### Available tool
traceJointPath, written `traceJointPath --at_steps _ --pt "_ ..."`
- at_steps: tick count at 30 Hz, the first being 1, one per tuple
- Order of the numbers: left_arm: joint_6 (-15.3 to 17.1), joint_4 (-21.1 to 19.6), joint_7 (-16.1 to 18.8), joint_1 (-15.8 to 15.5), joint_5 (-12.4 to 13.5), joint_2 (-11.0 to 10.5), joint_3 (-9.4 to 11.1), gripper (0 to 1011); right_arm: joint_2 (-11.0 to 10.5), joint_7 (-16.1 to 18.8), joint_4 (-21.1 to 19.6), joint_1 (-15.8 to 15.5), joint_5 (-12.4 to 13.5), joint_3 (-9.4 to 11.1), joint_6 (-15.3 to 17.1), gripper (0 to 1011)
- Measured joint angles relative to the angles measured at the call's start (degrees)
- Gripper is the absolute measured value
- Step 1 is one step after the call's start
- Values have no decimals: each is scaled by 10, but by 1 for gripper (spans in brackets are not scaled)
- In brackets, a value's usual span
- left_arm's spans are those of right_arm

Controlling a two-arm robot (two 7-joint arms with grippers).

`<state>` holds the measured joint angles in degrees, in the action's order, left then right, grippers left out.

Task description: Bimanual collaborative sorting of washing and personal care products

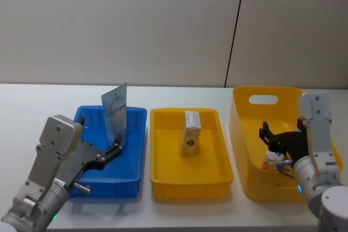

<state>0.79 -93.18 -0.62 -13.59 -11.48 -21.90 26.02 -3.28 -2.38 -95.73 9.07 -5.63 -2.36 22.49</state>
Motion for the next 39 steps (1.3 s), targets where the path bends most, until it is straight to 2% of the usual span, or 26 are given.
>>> traceJointPath --at_steps 7,17,26,34,39 --pt "0 0 0 0 0 0 0 1001 1 3 -2 -2 1 1 -4 1003" --pt "0 0 0 0 0 0 0 1001 10 31 -24 -9 37 17 -42 1003" --pt "0 0 0 0 0 0 0 1002 21 72 -58 -17 97 37 -84 1003" --pt "0 0 0 0 0 0 0 1001 17 74 -59 -19 102 34 -87 1003" --pt "0 0 0 0 0 0 0 1001 1 73 -58 -26 112 21 -98 1003"
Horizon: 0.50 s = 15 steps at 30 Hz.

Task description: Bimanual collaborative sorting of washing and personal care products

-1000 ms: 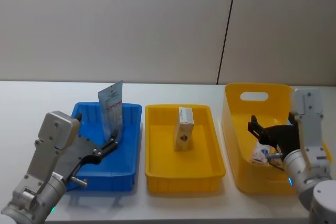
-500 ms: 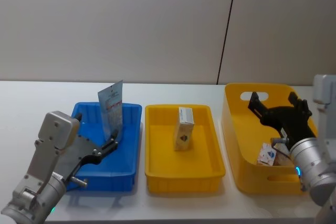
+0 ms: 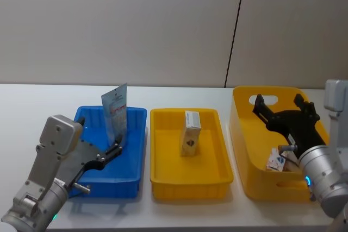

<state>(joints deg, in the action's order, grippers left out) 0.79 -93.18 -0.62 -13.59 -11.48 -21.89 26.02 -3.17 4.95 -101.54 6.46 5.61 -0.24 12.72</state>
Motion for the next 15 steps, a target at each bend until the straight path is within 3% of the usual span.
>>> traceJointPath --at_steps 15 --pt "0 0 0 0 0 0 0 1001 -80 -6 2 -36 54 -64 -54 1003"
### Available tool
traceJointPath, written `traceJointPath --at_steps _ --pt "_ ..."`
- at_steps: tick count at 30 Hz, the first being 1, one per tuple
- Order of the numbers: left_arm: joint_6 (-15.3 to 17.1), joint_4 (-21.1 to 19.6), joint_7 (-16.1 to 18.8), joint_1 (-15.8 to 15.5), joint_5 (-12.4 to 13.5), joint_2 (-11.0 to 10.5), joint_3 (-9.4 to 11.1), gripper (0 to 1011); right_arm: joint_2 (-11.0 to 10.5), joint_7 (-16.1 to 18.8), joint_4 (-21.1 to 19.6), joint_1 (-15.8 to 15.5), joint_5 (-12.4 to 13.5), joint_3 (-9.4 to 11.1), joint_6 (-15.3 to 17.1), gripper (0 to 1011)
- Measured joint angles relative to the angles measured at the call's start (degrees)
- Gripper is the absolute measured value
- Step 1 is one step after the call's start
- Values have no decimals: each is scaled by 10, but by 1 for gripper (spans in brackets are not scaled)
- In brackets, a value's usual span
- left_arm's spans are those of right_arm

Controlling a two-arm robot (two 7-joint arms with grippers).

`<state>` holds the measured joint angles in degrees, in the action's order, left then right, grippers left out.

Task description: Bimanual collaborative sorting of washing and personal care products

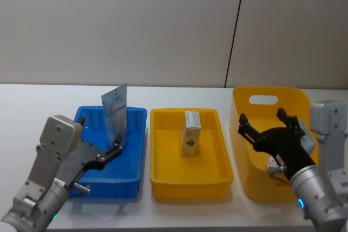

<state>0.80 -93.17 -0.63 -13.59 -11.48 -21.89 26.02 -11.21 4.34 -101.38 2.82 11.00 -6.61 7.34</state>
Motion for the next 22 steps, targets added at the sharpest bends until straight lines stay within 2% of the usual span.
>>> traceJointPath --at_steps 14,22 --pt "0 0 0 0 0 0 0 1001 -71 -5 1 -32 48 -56 -47 1003" --pt "0 0 0 0 0 0 0 1001 -81 -5 2 -37 55 -63 -54 1003"
